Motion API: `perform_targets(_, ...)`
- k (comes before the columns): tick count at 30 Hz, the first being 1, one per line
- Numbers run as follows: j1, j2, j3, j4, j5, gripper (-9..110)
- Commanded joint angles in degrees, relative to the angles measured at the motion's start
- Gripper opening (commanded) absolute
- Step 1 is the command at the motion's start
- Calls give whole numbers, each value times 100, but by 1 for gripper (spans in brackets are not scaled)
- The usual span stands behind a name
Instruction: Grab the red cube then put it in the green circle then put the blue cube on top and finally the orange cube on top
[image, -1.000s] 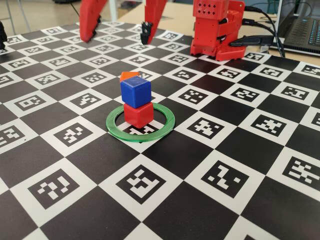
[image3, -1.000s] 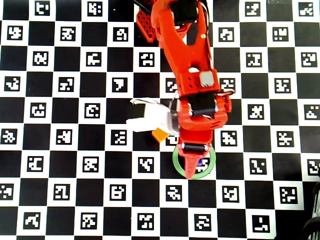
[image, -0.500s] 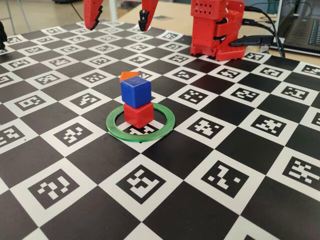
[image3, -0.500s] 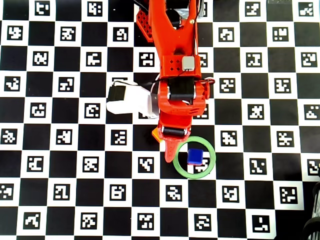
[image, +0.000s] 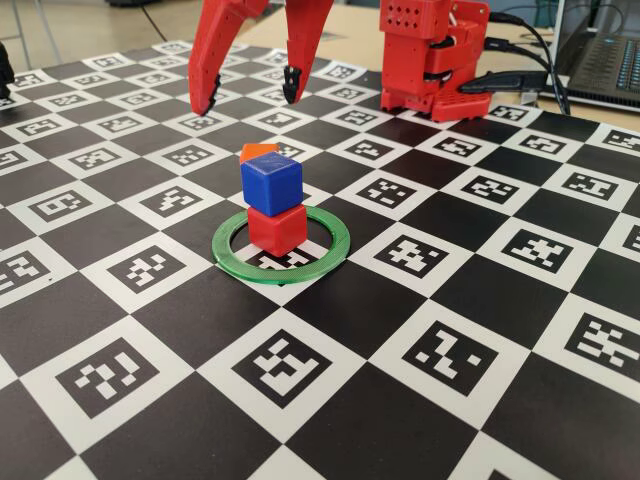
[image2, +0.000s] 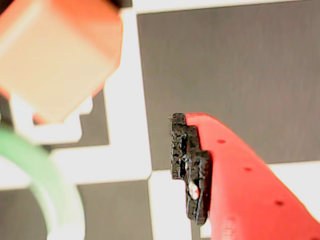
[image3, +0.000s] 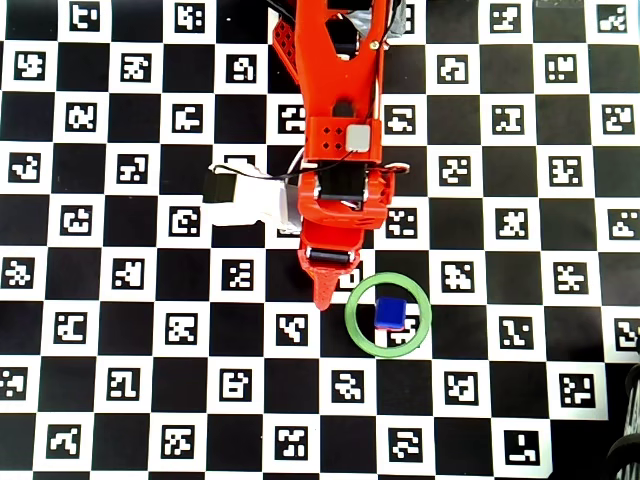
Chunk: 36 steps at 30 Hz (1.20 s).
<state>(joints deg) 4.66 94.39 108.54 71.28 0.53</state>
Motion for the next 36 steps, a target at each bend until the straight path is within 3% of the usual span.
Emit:
perform_targets(1,44,466,123,-316,-62,47)
perform_targets(36,-88,-589,519,-1547,-334,47)
